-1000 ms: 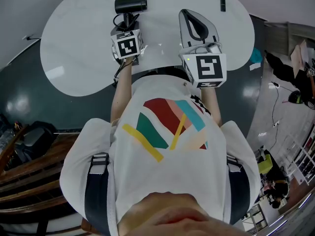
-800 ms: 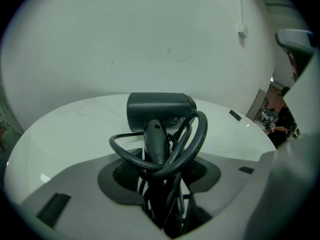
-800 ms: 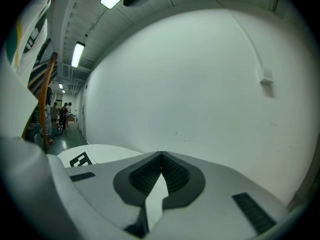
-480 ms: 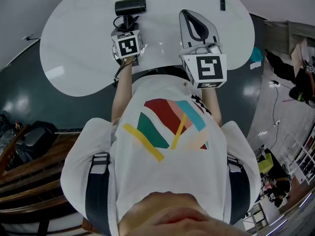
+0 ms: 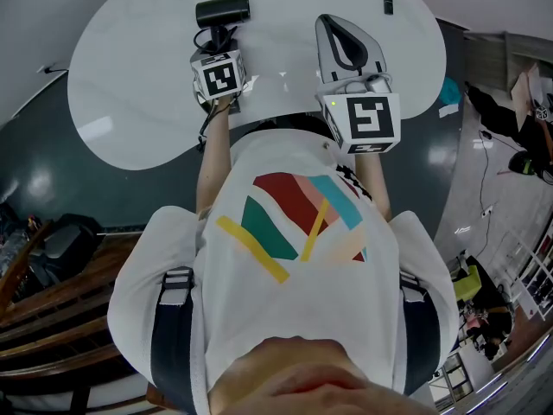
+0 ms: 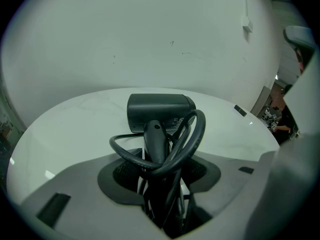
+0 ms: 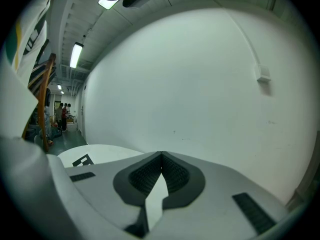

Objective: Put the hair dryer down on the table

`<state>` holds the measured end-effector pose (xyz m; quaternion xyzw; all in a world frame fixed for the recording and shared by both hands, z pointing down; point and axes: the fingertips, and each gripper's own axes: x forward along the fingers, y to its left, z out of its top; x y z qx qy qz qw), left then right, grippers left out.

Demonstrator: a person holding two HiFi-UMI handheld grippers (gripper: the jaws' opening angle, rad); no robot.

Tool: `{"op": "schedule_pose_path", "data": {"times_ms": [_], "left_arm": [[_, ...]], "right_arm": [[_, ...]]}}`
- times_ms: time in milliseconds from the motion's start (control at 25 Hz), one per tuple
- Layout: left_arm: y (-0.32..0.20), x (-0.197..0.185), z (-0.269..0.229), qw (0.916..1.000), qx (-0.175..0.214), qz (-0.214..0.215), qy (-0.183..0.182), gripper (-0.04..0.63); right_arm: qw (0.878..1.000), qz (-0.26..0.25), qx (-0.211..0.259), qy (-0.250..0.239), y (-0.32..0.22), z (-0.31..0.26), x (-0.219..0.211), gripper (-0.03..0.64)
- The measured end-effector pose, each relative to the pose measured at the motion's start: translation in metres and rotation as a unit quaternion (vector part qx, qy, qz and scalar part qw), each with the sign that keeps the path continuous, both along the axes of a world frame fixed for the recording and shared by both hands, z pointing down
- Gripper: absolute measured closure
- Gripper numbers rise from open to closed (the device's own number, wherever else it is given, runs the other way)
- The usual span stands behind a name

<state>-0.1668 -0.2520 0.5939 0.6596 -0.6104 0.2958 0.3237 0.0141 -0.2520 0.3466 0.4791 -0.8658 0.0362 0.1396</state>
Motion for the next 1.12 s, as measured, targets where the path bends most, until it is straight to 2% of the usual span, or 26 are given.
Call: {"op": "schedule_pose_path", "data": {"times_ms": [240,800,1000,1120], "left_arm": [[-0.003,0.0001,0.0001,0.9998,0.001,0.008,-0.018,0.374],[-0.0029,0.0018,0.0045,0.9996,0.0,0.009,-0.028,0.374],[-0.0023,0.0018,0.006,0.9998,-0.007,0.008,-0.017,0.374],[-0.0017,0.0034,0.0036,1.0,-0.007,0.001,0.002,0.37]], "right_arm": [[1.0,0.002,-0.002,-0.003,-0.0009,-0.0002,0.0022,0.606],[1.0,-0.016,0.003,-0.01,0.0035,-0.0012,-0.0058,0.606],[1.0,-0.021,0.002,-0.012,0.0062,-0.0026,-0.0066,0.606],[1.0,-0.026,0.001,-0.013,0.0069,-0.0026,-0.007,0.606]]}}
